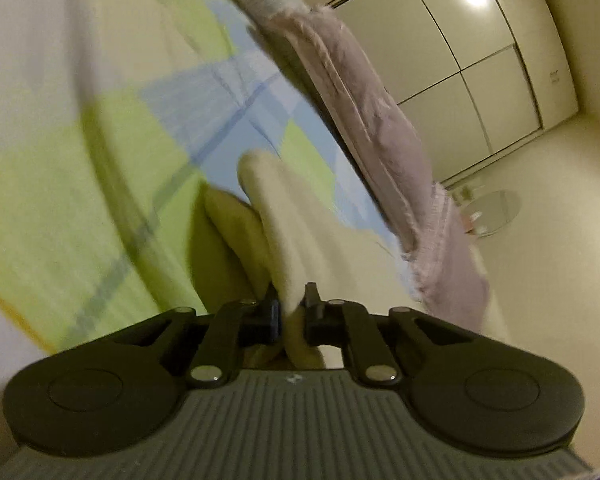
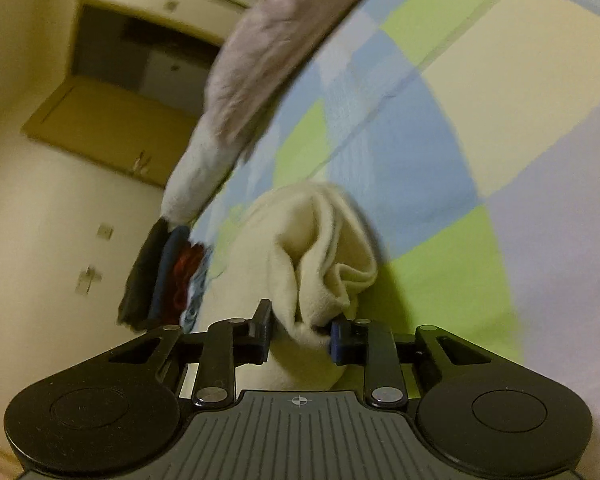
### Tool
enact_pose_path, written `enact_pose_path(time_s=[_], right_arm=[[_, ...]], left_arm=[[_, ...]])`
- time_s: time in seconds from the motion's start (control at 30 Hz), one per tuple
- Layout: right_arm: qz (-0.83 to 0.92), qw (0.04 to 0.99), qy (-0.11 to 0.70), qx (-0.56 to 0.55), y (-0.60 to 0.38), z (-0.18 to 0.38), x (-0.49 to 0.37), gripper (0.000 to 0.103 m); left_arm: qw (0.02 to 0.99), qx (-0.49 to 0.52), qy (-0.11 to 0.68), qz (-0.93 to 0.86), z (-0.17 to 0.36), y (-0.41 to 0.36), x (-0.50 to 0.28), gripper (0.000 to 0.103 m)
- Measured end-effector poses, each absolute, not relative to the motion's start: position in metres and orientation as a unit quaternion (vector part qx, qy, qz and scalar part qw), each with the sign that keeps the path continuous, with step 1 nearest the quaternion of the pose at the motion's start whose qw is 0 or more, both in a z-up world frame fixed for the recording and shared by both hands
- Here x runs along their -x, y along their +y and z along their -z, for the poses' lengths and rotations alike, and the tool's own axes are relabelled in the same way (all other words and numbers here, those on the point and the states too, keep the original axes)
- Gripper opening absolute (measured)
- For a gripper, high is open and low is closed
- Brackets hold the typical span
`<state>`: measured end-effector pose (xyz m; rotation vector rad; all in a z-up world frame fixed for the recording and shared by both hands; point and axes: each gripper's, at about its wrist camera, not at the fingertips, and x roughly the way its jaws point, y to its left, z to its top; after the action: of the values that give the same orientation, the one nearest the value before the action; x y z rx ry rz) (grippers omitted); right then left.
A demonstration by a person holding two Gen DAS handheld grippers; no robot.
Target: Fold clothes
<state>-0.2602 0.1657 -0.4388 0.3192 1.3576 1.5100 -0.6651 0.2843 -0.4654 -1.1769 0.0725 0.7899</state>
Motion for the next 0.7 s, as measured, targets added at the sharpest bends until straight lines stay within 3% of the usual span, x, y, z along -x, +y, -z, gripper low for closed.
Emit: enact_pose_path(time_s=[0.07,0.13,0.27,0.37,0.53,0.57,0.6,0.63,0.7], right_arm=[[-0.618,0.528,0.57,-0.119,0.165,0.445,0.264,0.029],[-0.603,0.538,0.579,-0.113,0.164,0.455,0.26,0.063],[-0.608,0.558,0.552,-0.12,0.165,0.439,0.237,0.063],[-0.639,0.566,0.508,-0.116,0.182,0.419,0.23,0.063],[-0.663,0.521,0.528,-0.1,0.243,0.428,0.234,0.063],[-0.665,0.514,0.532,-0.097,0.254,0.432,0.235,0.063],[-0.664,0.511,0.538,-0.093,0.262,0.436,0.235,0.05],[-0.664,0.507,0.543,-0.088,0.267,0.439,0.236,0.008],[-0.672,0.502,0.539,-0.082,0.274,0.441,0.239,0.006]], left_arm=[[0.76,0.534,0.046,-0.367,0.464,0.288,0.667,0.02],[0.759,0.534,0.059,-0.368,0.464,0.287,0.667,0.027],[0.757,0.527,0.036,-0.384,0.456,0.292,0.683,0.04],[0.743,0.542,0.019,-0.392,0.455,0.313,0.687,0.041],[0.742,0.563,0.014,-0.364,0.46,0.349,0.674,0.039],[0.741,0.567,0.007,-0.359,0.461,0.35,0.675,0.028],[0.741,0.569,0.003,-0.357,0.46,0.353,0.675,0.021],[0.743,0.568,0.001,-0.353,0.459,0.356,0.674,0.007],[0.759,0.544,0.003,-0.359,0.45,0.351,0.673,0.006]])
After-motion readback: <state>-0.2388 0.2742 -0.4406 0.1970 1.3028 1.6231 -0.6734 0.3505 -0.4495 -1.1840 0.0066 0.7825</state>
